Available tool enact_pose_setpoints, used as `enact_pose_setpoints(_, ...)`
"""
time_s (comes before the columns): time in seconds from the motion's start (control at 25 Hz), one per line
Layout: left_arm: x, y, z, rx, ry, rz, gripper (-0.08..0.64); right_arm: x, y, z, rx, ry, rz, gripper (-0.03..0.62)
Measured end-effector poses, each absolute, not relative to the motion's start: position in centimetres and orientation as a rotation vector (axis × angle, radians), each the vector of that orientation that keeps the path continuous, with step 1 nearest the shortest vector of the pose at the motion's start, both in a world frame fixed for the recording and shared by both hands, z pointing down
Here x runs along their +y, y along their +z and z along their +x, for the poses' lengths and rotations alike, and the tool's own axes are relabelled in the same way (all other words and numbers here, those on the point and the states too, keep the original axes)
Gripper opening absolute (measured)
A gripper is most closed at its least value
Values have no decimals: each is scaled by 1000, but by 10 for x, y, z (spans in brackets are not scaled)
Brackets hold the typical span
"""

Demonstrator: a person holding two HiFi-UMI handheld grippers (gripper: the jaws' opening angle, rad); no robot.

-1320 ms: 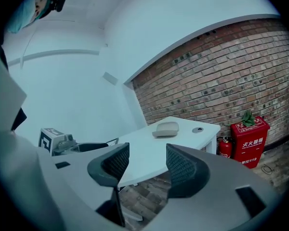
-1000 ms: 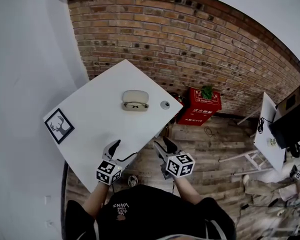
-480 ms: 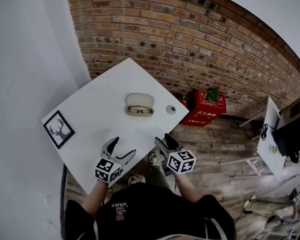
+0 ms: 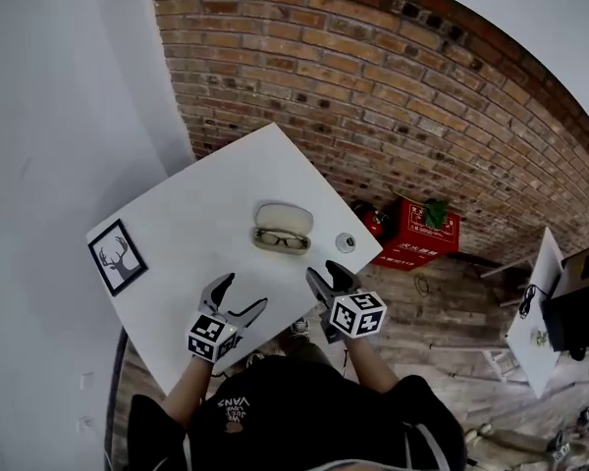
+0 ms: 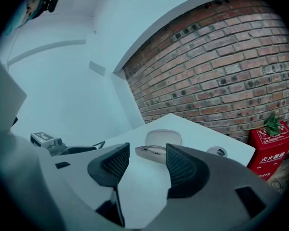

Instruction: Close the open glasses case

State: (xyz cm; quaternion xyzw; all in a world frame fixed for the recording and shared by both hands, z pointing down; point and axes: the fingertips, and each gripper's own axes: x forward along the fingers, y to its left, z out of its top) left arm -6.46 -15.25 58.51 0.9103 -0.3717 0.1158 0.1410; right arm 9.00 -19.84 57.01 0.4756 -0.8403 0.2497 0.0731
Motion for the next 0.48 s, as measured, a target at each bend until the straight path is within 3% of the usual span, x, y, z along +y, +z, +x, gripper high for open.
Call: enact_pose_setpoints(0.48, -192, 613, -34, -1220, 407, 2516, 368, -283, 592, 102, -2536, 771, 1240, 198)
